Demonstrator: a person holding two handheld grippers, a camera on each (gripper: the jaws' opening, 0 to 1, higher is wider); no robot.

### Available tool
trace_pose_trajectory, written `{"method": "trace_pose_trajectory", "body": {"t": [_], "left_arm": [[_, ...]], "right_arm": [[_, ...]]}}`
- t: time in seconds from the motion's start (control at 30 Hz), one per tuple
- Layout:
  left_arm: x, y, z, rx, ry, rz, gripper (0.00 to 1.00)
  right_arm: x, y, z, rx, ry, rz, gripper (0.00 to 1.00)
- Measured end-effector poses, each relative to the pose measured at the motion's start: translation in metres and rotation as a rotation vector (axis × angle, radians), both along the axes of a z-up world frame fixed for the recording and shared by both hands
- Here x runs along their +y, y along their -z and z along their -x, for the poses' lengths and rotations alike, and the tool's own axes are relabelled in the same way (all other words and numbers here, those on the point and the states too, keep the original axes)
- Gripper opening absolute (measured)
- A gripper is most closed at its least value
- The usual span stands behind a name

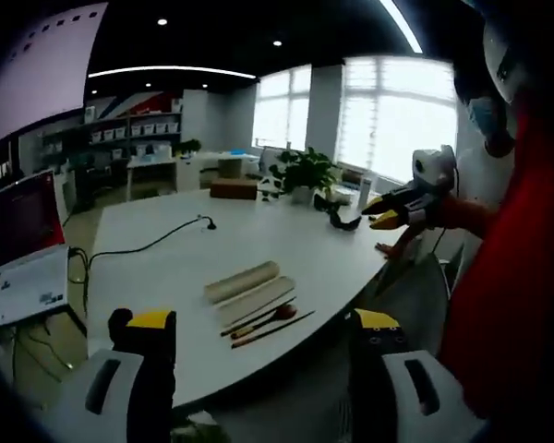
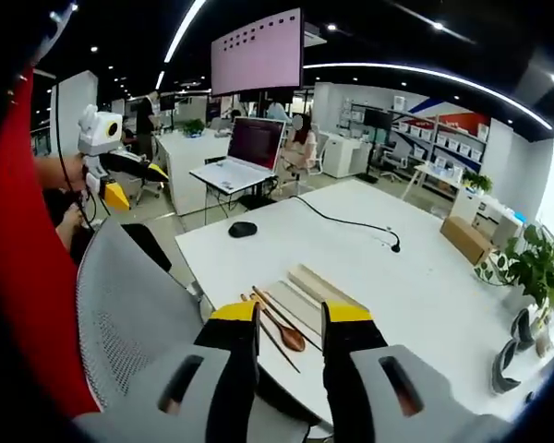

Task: Arrange the utensils inside the cutlery case until each visible utensil rests in its matching compartment.

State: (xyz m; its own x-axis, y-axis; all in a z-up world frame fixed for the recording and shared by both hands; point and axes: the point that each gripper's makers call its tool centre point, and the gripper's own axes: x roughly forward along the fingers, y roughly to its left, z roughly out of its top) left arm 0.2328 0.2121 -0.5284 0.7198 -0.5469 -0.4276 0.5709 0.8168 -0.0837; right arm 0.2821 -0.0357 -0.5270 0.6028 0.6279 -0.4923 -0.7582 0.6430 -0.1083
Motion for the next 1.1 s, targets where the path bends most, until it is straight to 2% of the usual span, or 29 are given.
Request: {"method": "trace_pose_trajectory", "body": {"t": [0.03, 0.13, 0.4, 0.57, 0.7, 0.77, 0.83, 0.97, 1.1], "left_arm": [[-0.001, -0.002, -0.001, -0.016, -0.002, 0.017, 0.79], [-0.005, -0.004, -0.002, -0.015, 0.000, 0.047, 0.78], [-0.003, 0.002, -0.004, -0.010, -0.050, 0.053, 0.77], [0.002, 0.010, -0.002, -0.004, -0.037, -0.026, 0.77], [0.002, 0.010, -0.004, -0.008, -0.036, -0.051, 0.76], [0.003, 0.012, -0.006, -0.014, -0.039, -0.070, 0.74], [0.004, 0.014, -0.008, -0.011, -0.041, -0.081, 0.74], [0.002, 0.009, -0.009, -0.013, -0.023, -0.059, 0.74], [0.008, 0.007, -0.012, -0.027, -0.011, -0.100, 0.74]], "right_arm": [[0.000, 0.000, -0.001, 0.001, -0.001, 0.003, 0.24], [0.000, 0.003, -0.004, 0.004, -0.009, 0.015, 0.24], [0.008, 0.010, -0.013, 0.009, -0.061, 0.054, 0.30], [0.018, 0.017, -0.015, 0.021, -0.095, 0.068, 0.32], [0.026, 0.025, -0.012, 0.041, -0.168, 0.122, 0.30], [0.028, 0.033, -0.012, 0.068, -0.204, 0.165, 0.22], [0.031, 0.037, -0.015, 0.097, -0.204, 0.176, 0.13], [0.041, 0.042, -0.021, 0.085, -0.228, 0.195, 0.22], [0.052, 0.047, -0.024, 0.075, -0.274, 0.238, 0.22]]}}
